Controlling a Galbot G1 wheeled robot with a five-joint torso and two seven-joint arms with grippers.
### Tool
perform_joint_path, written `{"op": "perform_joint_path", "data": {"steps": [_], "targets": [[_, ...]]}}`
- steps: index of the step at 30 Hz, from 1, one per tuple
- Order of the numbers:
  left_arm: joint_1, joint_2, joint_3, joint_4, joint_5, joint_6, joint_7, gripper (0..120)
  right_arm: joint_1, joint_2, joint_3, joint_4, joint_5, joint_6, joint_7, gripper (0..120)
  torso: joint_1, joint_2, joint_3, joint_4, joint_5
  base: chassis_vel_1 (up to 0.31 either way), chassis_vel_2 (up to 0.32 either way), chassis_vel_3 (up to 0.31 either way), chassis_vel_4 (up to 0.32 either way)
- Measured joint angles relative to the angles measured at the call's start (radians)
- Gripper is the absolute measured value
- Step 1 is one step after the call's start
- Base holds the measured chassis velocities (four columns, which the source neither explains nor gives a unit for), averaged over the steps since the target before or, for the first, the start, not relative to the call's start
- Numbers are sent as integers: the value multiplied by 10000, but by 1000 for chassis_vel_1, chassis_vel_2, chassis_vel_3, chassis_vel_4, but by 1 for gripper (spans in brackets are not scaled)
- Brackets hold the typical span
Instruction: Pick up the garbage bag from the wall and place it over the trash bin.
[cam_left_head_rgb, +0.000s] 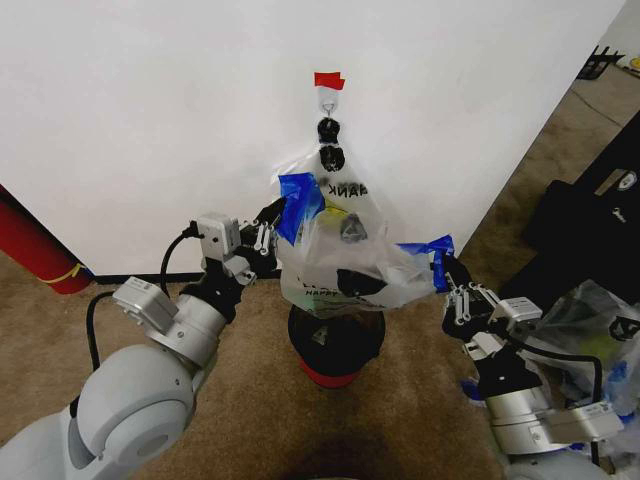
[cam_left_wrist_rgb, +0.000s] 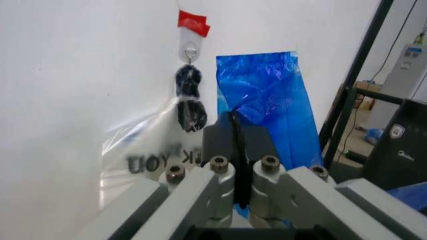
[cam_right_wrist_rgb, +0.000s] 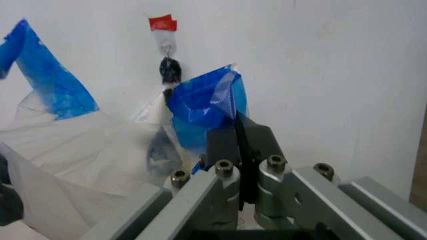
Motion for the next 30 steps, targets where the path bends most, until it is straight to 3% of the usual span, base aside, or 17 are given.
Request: {"op": "perform_joint_path", "data": {"steps": [8,17,22,30], "targets": [[-111,-98,319,8,-182,179,-92,0,321,-169,81,-10,494,-297,14,0,0,0,0,0,0,0,0,0,0],[808,-433,572,19,-124,435,-458,0,990,14,-1110,-64,548,-476,128,0,0,0,0,1,-2,0,0,0,0],[1317,-708,734,44,-105,465,-675,0,1251,137,-1413,-635,394,-428,168,0,0,0,0,1,0,0,0,0,0],[1260,-1177,1135,877,201,203,-793,0,1509,505,-1464,-1989,-15,-11,386,0,0,0,0,-1,0,0,0,0,0]]}}
